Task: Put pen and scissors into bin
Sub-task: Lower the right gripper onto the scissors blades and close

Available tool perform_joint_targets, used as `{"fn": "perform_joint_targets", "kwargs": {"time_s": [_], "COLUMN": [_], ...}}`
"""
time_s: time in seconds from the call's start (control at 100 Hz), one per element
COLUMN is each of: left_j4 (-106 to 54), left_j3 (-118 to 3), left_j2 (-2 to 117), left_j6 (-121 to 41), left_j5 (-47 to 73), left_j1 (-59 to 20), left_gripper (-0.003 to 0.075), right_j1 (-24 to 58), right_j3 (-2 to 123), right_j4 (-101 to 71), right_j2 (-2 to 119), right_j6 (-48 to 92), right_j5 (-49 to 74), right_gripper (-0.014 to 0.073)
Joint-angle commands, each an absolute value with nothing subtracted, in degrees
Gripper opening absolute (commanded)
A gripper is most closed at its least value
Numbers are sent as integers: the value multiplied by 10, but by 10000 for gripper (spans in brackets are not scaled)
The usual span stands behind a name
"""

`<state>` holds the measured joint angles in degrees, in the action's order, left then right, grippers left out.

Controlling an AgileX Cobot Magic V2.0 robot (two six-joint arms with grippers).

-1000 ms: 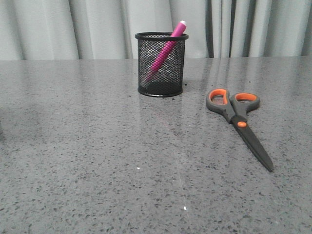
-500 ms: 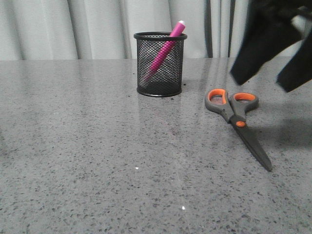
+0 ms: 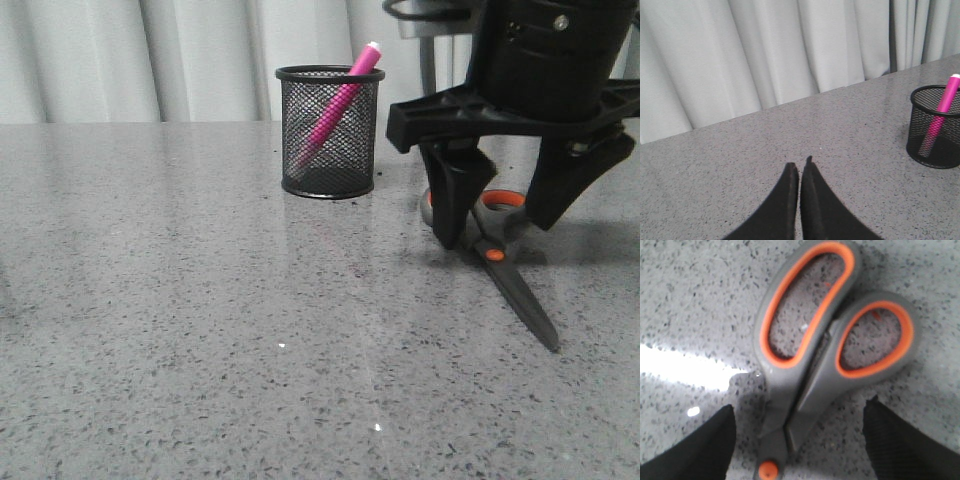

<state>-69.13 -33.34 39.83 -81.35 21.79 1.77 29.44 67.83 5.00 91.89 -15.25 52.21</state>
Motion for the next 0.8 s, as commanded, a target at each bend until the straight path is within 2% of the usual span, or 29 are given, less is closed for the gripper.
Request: {"fn": "perform_joint_targets", "kwargs": {"time_s": [0.0,0.33,0.39,0.46,0.58,0.65,0.79], "left_j4": [-704,-702,-702,-702,-702,-702,-702], "left_j3": [-349,-349,-349,-349,-349,-349,-349], "left_j2": [397,397,397,397,397,397,397], "left_j6": [-808,-808,-808,-808,-808,-808,-808], "left_j5": [202,198,198,198,198,198,198], "left_j1": [6,5,5,5,5,5,5], "left_gripper": [-19,-19,-19,-19,-19,-19,-19], "right_j1": [294,294,294,294,294,294,294], "right_j3": [696,696,696,696,696,696,696], "right_j4": [63,63,63,63,63,69,83], "right_j2": [903,931,934,934,934,934,919], "right_j6": [-157,-159,-159,-159,-146,-146,-141], "right_j5": [499,485,485,485,491,497,503], "right_gripper": [483,482,452,343,53,-80,-73]}}
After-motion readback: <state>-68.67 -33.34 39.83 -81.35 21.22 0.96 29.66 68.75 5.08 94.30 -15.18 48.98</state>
